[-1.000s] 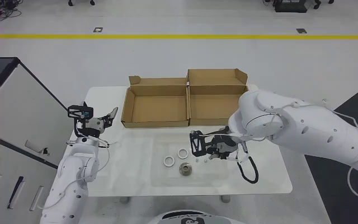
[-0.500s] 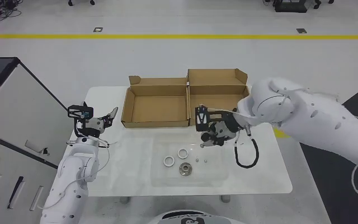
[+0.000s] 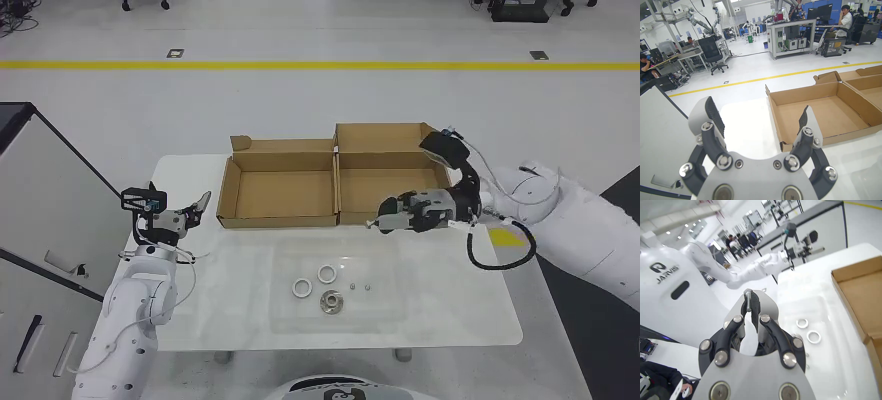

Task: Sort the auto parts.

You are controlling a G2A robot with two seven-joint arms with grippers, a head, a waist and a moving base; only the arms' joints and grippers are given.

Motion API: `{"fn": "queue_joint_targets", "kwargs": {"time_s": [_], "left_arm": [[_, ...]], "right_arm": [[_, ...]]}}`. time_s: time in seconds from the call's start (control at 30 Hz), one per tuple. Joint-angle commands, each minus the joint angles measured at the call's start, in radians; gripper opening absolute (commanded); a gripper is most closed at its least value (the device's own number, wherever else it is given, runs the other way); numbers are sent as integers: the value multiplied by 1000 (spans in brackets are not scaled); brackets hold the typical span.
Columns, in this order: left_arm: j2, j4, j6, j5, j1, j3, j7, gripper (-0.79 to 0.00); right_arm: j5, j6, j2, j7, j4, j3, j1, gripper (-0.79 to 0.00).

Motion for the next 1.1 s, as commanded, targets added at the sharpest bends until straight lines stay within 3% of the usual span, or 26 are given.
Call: {"fn": "queue_joint_targets", "kwargs": {"time_s": [0.0,0.27,0.67,1.07], "left_arm": [[0,0,0,0,0,0,0,0],[0,0,0,0,0,0,0,0],[0,0,0,0,0,0,0,0],[0,0,0,0,0,0,0,0]], "right_arm": [[66,-1,-6,-1,-31,12,4,-785],[229,-1,-46,-1,-179,129,-7,-785],[352,-1,-143,0,-339,280,-67,-785],[355,17,-147,-24,-356,284,-86,-785]]}}
